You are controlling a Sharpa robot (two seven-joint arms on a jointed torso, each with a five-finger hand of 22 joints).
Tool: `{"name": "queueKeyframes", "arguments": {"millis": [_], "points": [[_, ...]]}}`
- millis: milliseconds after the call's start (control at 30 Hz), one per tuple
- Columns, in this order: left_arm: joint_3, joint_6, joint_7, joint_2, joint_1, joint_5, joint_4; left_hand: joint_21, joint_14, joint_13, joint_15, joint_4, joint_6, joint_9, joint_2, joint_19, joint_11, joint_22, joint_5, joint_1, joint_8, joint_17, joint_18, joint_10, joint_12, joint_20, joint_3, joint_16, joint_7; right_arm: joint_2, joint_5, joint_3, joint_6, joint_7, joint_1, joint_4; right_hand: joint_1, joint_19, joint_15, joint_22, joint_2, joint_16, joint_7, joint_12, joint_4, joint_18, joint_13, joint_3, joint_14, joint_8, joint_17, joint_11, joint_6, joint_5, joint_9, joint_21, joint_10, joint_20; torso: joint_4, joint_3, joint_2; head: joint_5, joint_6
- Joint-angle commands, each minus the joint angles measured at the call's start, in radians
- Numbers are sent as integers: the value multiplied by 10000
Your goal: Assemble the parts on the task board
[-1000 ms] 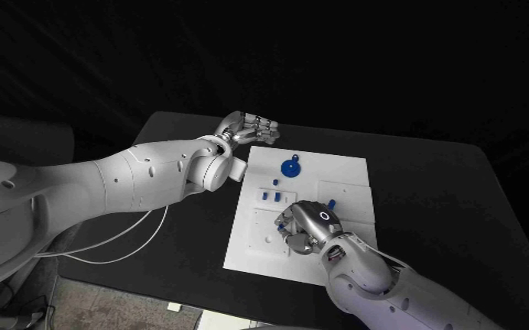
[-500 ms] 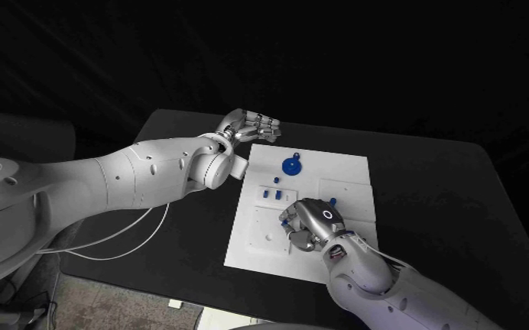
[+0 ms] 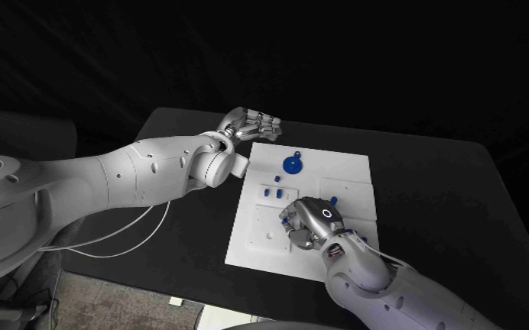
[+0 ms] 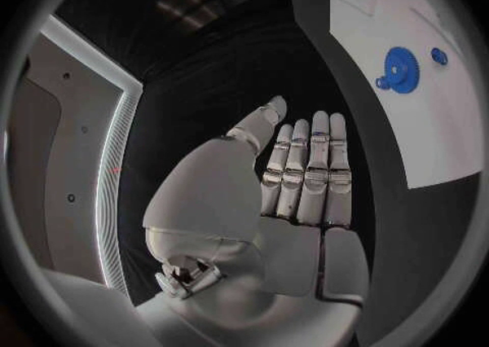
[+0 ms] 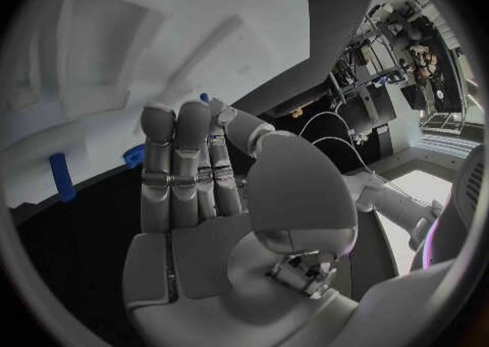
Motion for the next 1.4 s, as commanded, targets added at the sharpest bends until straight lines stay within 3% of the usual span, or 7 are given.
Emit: {"name": "queueKeyframes", "arguments": {"millis": [33, 667, 1400], "points": [[7, 68, 106, 20, 2, -50, 22, 55, -62, -4, -27, 47, -62, 7, 46, 8, -7, -8, 64, 7, 33, 0, 70, -64, -22, 52, -13, -60, 6, 45, -142, -25, 95, -38, -10, -46, 17, 74, -57, 108, 41, 44, -14, 18, 24, 114, 7, 42, -68, 38, -53, -148, 75, 17, 9, -174, 188, 11, -6, -3, -1, 19, -22], [7, 134, 75, 11, 2, -52, 21, 57, -87, -4, -17, 53, -77, 7, 36, 13, 4, -36, 62, 7, 32, -3, 69, -88, -24, 55, -23, -63, 12, 46, -246, -90, 292, -266, -10, -192, 13, 143, -52, 285, 45, 76, -13, 22, -1, 105, 8, 36, -67, 35, -89, -148, 66, 17, 7, -276, 185, 13, -21, 10, -4, 38, -64], [7, 169, 53, 39, 2, -52, 12, 59, -99, -4, -12, 61, -85, 7, 37, 23, 8, -84, 59, 19, 32, 0, 80, -105, -25, 63, -42, -60, 12, 170, -373, -152, 539, -532, -9, -240, 11, 204, -53, 497, 29, 107, -13, 21, -7, 93, 8, 67, -77, 34, -118, -147, 72, 17, 7, -424, 189, 11, -14, -5, -8, 24, -65]]}}
